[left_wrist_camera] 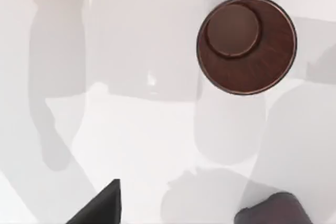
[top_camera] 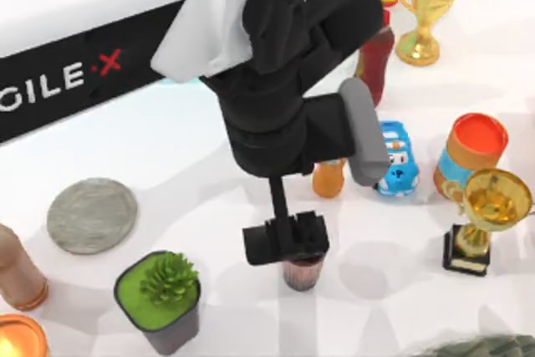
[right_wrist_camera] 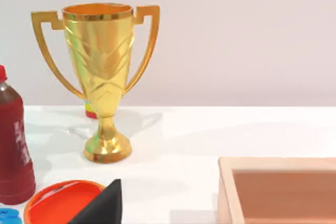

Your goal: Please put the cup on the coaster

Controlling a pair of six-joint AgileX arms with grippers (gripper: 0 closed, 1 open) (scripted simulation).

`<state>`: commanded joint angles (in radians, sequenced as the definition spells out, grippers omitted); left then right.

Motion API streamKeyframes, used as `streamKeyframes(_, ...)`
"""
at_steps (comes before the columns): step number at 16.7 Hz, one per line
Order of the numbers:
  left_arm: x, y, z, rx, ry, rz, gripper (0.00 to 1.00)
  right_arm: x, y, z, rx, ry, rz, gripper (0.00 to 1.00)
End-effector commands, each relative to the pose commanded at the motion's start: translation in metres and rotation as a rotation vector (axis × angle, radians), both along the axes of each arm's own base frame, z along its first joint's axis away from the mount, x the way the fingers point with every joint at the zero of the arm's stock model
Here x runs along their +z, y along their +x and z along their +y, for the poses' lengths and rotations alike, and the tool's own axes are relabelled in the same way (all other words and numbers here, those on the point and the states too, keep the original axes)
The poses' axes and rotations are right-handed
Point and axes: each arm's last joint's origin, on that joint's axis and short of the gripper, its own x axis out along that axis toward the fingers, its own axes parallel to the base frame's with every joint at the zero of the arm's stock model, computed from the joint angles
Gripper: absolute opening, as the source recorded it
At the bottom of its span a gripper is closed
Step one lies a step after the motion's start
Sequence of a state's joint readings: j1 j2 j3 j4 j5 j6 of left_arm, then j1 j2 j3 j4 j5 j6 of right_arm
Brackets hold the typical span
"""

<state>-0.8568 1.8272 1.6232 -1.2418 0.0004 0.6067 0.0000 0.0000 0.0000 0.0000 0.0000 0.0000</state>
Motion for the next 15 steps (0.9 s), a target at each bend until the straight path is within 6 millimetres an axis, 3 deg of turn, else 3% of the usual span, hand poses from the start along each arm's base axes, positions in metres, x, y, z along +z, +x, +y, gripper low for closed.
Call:
streamKeyframes(3, -0.014, -0.003, -0.031, -0.102, 0.077, 0.059, 1.00, 0.000, 0.000, 0.000, 0.000, 0.000, 0.000, 1.00)
streamKeyframes(5, -0.018, -0.004, -0.039, -0.131, 0.099, 0.075, 1.00, 0.000, 0.000, 0.000, 0.000, 0.000, 0.000, 1.00)
streamKeyframes(11, -0.019, -0.003, -0.039, -0.128, 0.100, 0.076, 1.00, 0.000, 0.000, 0.000, 0.000, 0.000, 0.000, 1.00)
streamKeyframes(15, -0.051, -0.002, -0.041, -0.132, 0.104, 0.079, 1.00, 0.000, 0.000, 0.000, 0.000, 0.000, 0.000, 1.00)
